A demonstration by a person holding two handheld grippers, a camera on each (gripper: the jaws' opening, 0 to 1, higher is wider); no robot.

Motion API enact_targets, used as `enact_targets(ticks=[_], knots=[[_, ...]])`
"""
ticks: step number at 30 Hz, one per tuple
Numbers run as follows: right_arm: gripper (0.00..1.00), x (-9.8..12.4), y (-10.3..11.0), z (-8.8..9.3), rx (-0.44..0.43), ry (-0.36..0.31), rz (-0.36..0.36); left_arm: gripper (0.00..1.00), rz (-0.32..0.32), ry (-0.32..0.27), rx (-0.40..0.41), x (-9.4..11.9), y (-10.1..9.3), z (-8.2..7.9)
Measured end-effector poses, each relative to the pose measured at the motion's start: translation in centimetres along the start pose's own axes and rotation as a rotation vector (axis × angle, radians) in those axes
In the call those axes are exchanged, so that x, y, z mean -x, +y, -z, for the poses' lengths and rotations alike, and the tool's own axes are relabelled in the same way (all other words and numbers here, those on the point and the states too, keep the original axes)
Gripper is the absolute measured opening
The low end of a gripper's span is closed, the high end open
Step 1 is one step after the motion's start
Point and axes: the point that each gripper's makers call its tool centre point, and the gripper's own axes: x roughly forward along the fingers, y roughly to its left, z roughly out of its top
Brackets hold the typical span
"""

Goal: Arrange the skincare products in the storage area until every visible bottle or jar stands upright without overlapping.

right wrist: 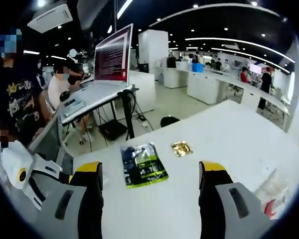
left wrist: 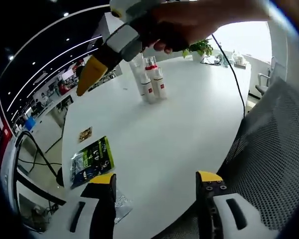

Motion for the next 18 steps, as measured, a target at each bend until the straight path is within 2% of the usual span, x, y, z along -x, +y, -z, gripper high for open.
enact_targets(ticks=[4,7,12,16,18], knots=[[0.82,-2.7,0.8,-0.7,0.039,0.049,-0.040,0.61,0.001,0.000,0.009,0.1,0.0,0.0],[0.86,-4.3,1.0,-0.4,0.043,0.096,-0.062,0.59,-0.003,0.008,0.021,0.2,0.2,0.2],[0.91,-7.9,1.1,1.7,0.062,0.227,-0.094,0.58,0.002,0.014,0.042,0.1,0.1,0.3],[0.95,-10.2,1.4,2.7,0.057,0.263,-0.108,0.49,0.007,0.017,0.054,0.1,0.1,0.4],[0.96,-11.2,1.8,3.6,0.054,0.291,-0.122,0.49,0.008,0.024,0.053,0.1,0.1,0.6]])
